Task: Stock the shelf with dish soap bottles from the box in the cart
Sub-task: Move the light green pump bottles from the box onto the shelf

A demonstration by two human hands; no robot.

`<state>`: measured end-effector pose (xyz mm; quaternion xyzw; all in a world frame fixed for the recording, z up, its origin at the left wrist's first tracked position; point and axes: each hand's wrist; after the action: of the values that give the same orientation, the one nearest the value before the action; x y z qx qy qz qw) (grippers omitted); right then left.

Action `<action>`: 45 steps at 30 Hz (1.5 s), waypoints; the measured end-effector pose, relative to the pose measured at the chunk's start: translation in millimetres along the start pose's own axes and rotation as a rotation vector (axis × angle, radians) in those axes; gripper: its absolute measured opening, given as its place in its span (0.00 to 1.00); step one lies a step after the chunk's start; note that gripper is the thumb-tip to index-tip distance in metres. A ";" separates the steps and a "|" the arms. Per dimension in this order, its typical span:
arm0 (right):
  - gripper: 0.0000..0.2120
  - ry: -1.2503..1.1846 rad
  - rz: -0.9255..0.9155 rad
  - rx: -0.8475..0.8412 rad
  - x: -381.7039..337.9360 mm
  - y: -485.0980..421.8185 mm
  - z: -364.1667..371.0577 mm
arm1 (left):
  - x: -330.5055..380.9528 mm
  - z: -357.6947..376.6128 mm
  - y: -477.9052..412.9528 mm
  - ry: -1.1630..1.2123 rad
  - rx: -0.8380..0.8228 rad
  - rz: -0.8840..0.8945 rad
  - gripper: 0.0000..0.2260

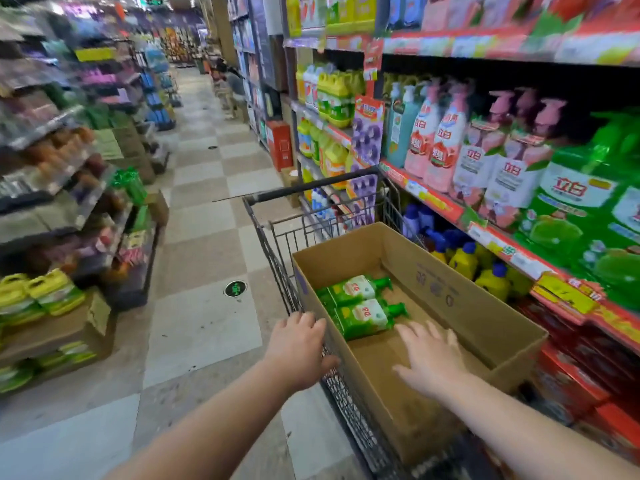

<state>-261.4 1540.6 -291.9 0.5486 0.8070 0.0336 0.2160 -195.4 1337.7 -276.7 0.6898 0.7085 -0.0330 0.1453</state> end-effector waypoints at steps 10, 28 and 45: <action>0.35 -0.053 0.194 -0.107 41.6 -65.6 0.6 | 16.1 3.7 -120.8 -0.057 -0.055 0.196 0.30; 0.30 -0.404 0.673 -0.200 51.5 -241.8 47.4 | -3.1 101.2 -368.9 -0.131 -0.400 0.606 0.34; 0.30 -1.345 1.224 0.018 75.0 -351.1 186.1 | 22.7 204.3 -424.3 0.120 -0.681 0.536 0.37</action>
<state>-518.3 1435.2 -585.9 0.7868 0.0784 -0.1912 0.5816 -581.5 1289.6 -542.9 0.7627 0.4822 0.2814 0.3265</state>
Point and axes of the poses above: each hand's wrist, its own y-axis away from the middle knuckle, its own z-axis out of the palm, x = y × z, and after that the axes turned 14 degrees about -y, right-handed
